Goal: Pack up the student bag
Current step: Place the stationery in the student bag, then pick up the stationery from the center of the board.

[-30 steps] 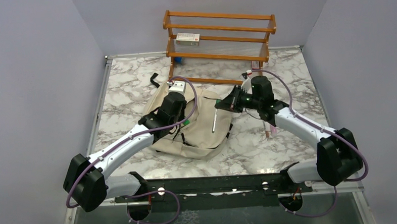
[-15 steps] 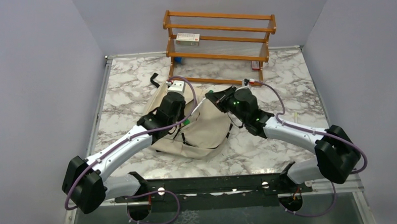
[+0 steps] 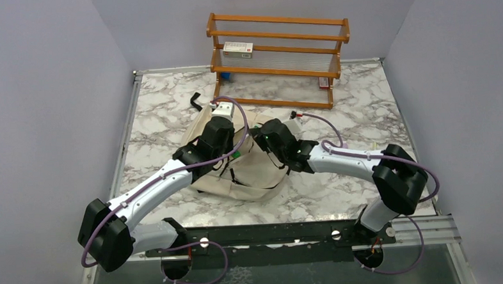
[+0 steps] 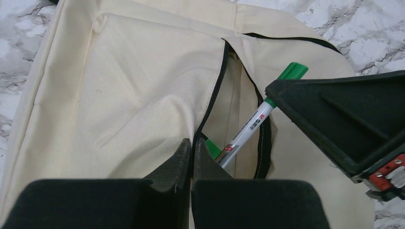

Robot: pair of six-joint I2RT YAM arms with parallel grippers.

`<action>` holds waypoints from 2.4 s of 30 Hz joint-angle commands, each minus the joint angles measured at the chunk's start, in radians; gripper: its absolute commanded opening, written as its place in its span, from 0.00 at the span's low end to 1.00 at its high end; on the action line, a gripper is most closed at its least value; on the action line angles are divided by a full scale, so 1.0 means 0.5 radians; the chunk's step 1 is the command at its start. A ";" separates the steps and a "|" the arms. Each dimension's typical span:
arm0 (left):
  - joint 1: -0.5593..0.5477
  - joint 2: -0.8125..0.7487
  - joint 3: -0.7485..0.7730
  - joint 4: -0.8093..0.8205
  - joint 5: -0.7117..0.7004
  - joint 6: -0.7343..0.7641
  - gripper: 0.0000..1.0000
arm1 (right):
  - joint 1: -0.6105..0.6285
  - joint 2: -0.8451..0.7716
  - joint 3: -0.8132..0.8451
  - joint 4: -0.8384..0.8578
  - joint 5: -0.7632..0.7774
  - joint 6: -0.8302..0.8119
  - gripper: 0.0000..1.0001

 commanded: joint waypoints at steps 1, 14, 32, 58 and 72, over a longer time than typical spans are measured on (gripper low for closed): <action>0.002 -0.058 0.056 0.086 0.053 -0.034 0.00 | 0.057 0.090 0.083 -0.118 0.084 0.027 0.01; 0.004 -0.074 0.050 0.085 0.044 -0.031 0.00 | 0.059 0.410 0.214 0.238 -0.540 -0.217 0.16; 0.004 -0.071 0.033 0.086 0.023 -0.033 0.00 | 0.057 0.008 0.082 0.008 -0.245 -0.791 0.42; 0.004 0.014 0.077 0.110 0.045 -0.004 0.00 | -1.429 -0.425 -0.116 -1.294 -0.734 -2.031 0.63; 0.007 0.016 0.080 0.101 0.037 0.006 0.00 | -1.456 -0.114 -0.083 -1.296 -0.615 -2.167 0.62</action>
